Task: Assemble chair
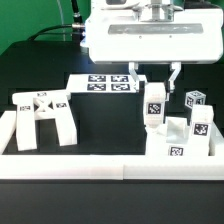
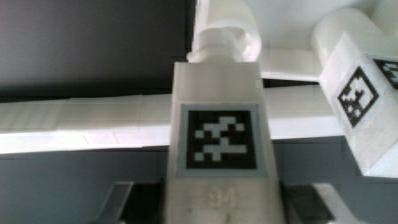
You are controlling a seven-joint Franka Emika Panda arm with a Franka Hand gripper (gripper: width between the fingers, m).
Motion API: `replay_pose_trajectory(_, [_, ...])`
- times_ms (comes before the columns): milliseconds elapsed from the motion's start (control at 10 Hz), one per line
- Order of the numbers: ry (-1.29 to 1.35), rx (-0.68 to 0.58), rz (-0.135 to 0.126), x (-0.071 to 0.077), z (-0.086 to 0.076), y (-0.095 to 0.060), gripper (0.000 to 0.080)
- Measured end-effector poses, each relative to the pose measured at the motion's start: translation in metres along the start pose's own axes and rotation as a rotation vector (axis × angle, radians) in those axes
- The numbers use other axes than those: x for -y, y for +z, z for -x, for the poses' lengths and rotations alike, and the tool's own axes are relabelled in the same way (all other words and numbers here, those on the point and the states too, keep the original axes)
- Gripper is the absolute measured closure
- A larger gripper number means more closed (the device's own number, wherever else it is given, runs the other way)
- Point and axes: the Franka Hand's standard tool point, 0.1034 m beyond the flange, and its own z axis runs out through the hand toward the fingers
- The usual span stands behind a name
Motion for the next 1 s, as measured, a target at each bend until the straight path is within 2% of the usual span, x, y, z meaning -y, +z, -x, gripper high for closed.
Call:
replay_pose_trajectory(100, [-0.002,-0.078,0.0,0.001,-0.002,0.0,0.0508])
replay_pose_trajectory(200, [-0.001,-0.163,0.001,0.004,0.002,0.0,0.0508])
replay_pose_trajectory(300, [-0.003,-0.108,0.003,0.008,0.016,0.007,0.0508])
replay_pose_trajectory(1000, [-0.028,-0.096,0.01,0.006,0.024,0.014,0.0508])
